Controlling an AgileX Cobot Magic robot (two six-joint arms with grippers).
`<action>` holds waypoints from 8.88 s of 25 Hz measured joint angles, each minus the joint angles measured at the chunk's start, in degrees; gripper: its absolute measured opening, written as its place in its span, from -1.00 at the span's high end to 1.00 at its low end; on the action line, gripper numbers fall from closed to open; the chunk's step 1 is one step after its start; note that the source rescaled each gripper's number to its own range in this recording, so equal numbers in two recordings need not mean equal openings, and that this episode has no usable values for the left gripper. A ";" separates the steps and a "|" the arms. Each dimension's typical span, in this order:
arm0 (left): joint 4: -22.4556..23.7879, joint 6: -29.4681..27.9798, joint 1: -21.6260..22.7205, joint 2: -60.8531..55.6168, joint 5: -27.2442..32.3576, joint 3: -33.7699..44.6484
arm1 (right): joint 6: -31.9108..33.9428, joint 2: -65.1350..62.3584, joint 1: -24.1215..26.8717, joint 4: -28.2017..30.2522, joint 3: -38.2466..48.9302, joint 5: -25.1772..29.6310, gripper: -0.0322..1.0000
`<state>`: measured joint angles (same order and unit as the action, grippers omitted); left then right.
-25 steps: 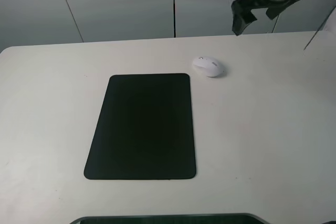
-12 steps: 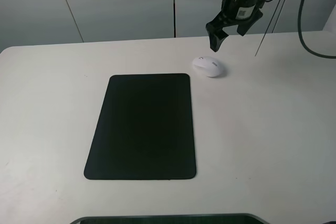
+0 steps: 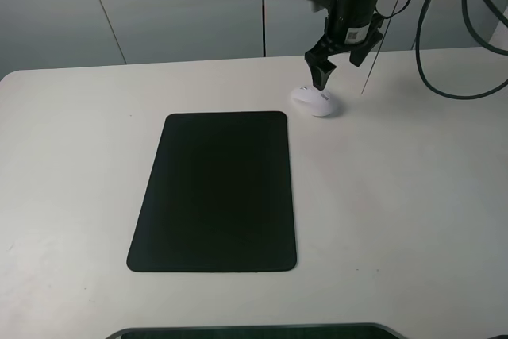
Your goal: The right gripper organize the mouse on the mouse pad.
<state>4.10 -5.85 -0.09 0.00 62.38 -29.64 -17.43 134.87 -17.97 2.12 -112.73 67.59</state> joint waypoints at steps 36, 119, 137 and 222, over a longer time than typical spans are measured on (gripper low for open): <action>0.00 0.00 0.00 0.00 0.00 0.00 | -4.45 6.13 -3.03 -0.16 -0.35 -6.12 -0.99; 0.00 0.11 0.00 0.00 0.00 0.00 | 17.77 -5.73 -9.64 -3.83 -0.61 2.36 0.88; 0.13 0.11 0.00 0.00 0.00 0.00 | 38.23 -6.06 -22.26 -4.39 7.74 2.52 0.88; 1.18 0.11 0.00 0.00 0.00 0.00 | 43.03 -0.16 -33.89 -2.12 13.03 -9.22 -0.97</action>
<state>5.28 -5.74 -0.09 0.00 62.38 -29.64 25.61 134.72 -51.86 0.00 -99.70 58.37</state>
